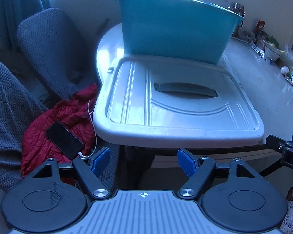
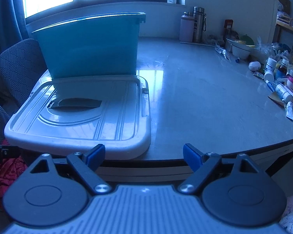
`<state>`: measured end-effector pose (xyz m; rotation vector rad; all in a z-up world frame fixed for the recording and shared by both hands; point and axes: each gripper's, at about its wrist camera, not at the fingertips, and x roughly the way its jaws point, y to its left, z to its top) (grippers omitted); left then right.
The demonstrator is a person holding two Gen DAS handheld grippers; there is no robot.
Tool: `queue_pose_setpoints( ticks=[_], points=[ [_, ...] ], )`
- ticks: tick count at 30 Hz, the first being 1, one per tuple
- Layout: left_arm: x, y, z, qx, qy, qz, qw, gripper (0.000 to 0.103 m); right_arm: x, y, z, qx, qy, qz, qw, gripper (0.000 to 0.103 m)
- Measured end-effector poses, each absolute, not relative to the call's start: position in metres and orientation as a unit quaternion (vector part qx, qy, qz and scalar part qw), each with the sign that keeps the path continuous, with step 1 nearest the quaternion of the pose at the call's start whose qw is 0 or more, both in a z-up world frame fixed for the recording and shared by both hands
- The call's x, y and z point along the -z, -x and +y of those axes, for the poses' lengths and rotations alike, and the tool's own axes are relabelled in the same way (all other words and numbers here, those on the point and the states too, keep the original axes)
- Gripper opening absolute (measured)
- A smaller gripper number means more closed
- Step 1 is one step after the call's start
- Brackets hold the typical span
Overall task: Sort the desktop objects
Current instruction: 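Move both tools toward the edges of the white bin lid, then close both tools on opposite edges of the white lid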
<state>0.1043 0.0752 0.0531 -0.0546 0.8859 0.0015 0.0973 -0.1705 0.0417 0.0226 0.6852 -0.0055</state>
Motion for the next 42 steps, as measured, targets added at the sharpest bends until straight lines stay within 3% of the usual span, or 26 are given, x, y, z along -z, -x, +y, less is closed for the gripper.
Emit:
queue_pose_setpoints(
  ticks=[20, 42],
  points=[
    [-0.054, -0.134, 0.076, -0.001, 0.023, 0.450, 0.893, 0.078, -0.038, -0.115, -0.169, 0.002, -0.037, 0.359, 0.933, 0.087],
    [-0.056, -0.257, 0.111, 0.009, 0.041, 0.498, 0.866, 0.078, -0.031, -0.222, -0.160, 0.014, -0.057, 0.417, 0.907, 0.087]
  ],
)
